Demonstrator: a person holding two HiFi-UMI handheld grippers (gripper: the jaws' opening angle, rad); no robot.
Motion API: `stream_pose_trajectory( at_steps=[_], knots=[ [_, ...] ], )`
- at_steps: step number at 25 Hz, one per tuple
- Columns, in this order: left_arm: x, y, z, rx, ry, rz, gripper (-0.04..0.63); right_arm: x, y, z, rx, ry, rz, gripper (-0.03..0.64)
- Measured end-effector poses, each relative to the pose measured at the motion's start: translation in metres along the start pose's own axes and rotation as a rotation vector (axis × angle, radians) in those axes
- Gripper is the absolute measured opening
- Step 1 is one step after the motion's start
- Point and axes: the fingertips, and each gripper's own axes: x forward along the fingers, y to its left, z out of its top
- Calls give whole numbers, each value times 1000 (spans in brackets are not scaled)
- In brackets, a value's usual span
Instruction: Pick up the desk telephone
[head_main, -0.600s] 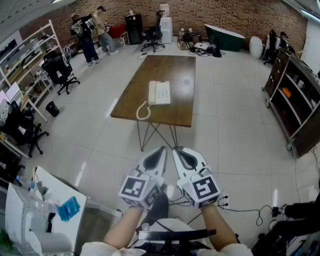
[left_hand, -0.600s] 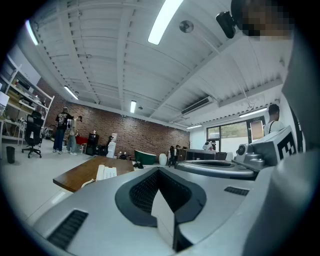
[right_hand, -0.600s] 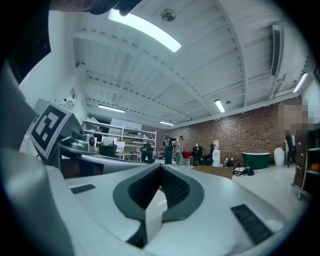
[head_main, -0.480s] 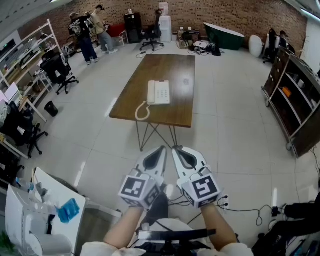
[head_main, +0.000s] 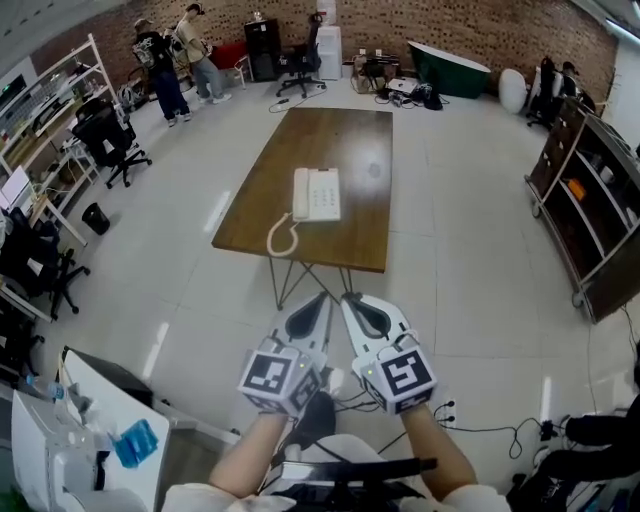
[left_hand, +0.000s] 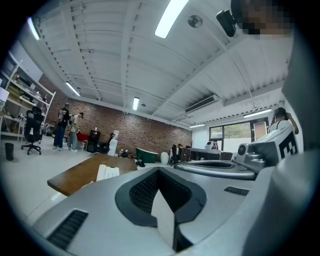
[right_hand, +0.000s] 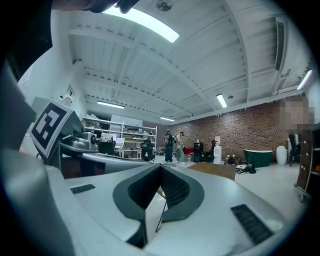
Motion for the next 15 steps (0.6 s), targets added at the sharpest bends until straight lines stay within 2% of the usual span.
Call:
stream_pose_trajectory(
  at_steps=[15],
  knots=[
    [70, 65, 3, -23, 24, -16, 2, 80, -47, 6, 18, 41, -38, 0]
  ],
)
